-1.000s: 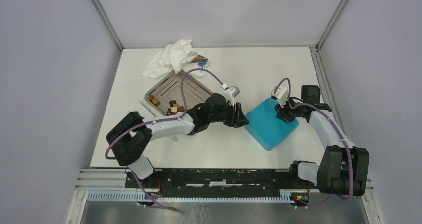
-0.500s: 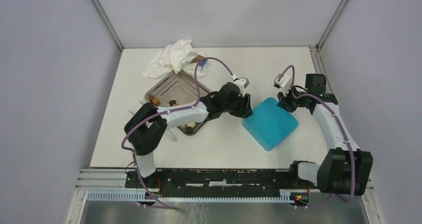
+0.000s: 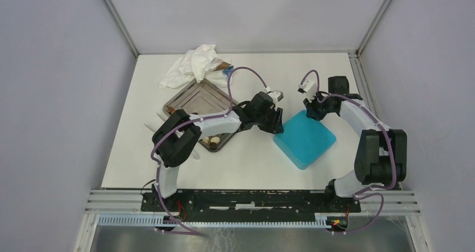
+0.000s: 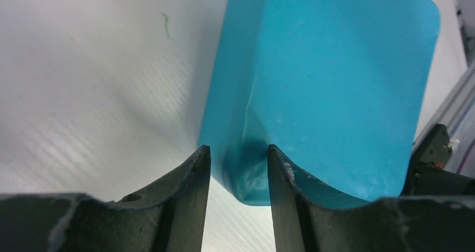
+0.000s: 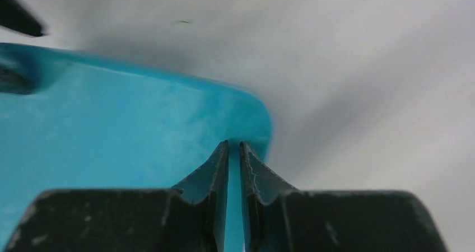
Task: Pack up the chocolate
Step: Adjust the packing box at the center of the board.
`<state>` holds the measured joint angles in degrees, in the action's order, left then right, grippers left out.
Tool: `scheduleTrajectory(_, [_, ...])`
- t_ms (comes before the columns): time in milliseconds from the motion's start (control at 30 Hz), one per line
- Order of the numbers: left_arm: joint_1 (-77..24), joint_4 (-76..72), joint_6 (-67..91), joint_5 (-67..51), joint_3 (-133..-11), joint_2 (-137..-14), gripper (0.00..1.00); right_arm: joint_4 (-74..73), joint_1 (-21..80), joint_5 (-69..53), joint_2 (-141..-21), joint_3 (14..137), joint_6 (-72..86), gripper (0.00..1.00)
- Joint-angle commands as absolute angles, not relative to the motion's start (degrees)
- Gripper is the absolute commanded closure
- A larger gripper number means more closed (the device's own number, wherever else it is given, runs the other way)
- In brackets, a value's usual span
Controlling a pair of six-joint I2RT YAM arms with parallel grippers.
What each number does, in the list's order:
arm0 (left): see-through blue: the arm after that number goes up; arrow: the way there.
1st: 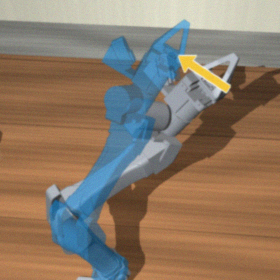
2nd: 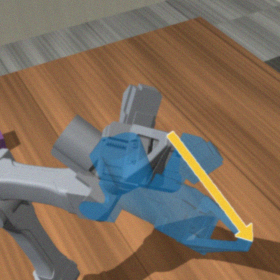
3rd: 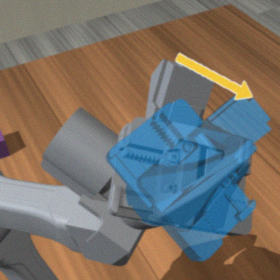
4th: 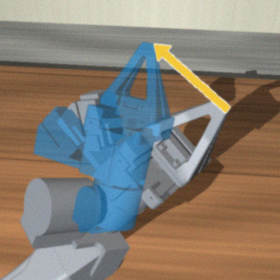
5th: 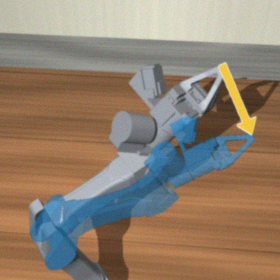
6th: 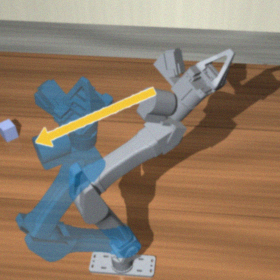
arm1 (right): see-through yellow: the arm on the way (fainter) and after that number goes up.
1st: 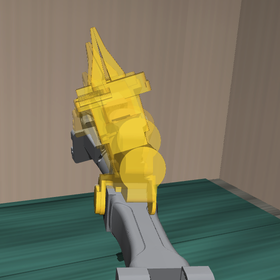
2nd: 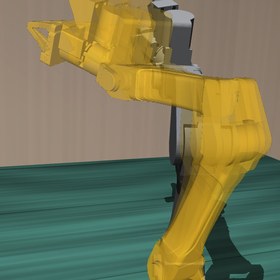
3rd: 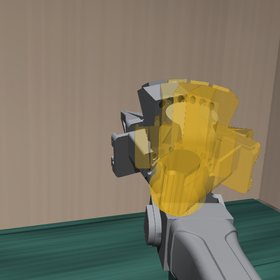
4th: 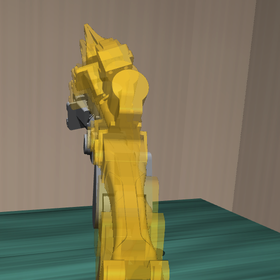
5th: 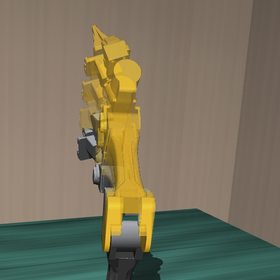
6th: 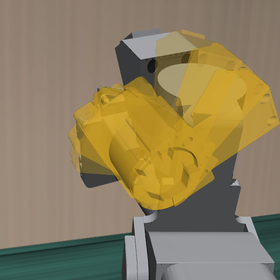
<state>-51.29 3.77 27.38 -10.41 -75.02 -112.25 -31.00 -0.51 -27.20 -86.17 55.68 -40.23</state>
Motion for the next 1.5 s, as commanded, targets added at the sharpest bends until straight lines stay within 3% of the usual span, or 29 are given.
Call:
scheduleTrajectory(0, [-50.9, 1.7, 27.3, -14.0, -75.1, -114.2, 0.54, -31.4, -0.3, -17.5, -91.6, 55.1, -39.3, 0.82])
scheduleTrajectory(333, [-50.8, -5.4, 32.5, -20.2, -69.9, -114.4, 0.60, -38.9, -0.3, -26.9, -78.5, 58.5, -43.4, 0.74])
scheduleTrajectory(500, [-50.9, -9.6, 35.5, -21.4, -65.2, -112.0, 0.60, -47.1, -2.4, -20.5, -66.6, 57.3, -49.0, 0.69])
scheduleTrajectory(700, [-52.0, -12.4, 36.4, -21.5, -62.8, -109.8, 0.58, -50.5, -13.0, -11.0, -58.1, 45.8, -53.9, 0.74])
scheduleTrajectory(833, [-52.6, -13.6, 37.0, -21.1, -61.4, -108.5, 0.58, -49.7, -20.1, -10.9, -57.5, 39.1, -56.5, 0.78])
scheduleTrajectory(1033, [-54.1, -14.3, 37.2, -21.1, -61.1, -107.5, 0.53, -41.3, -20.3, -19.7, -61.9, 33.8, -52.2, 0.79])
scheduleTrajectory(1167, [-54.8, -15.9, 38.5, -20.8, -59.4, -106.5, 0.50, -39.9, -19.0, -27.5, -67.7, 38.9, -47.7, 0.78])
scheduleTrajectory(1467, [-56.8, -23.7, 42.9, -21.7, -56.8, -105.9, 0.35, -36.8, -5.9, -34.6, -82.0, 52.1, -40.7, 0.73])
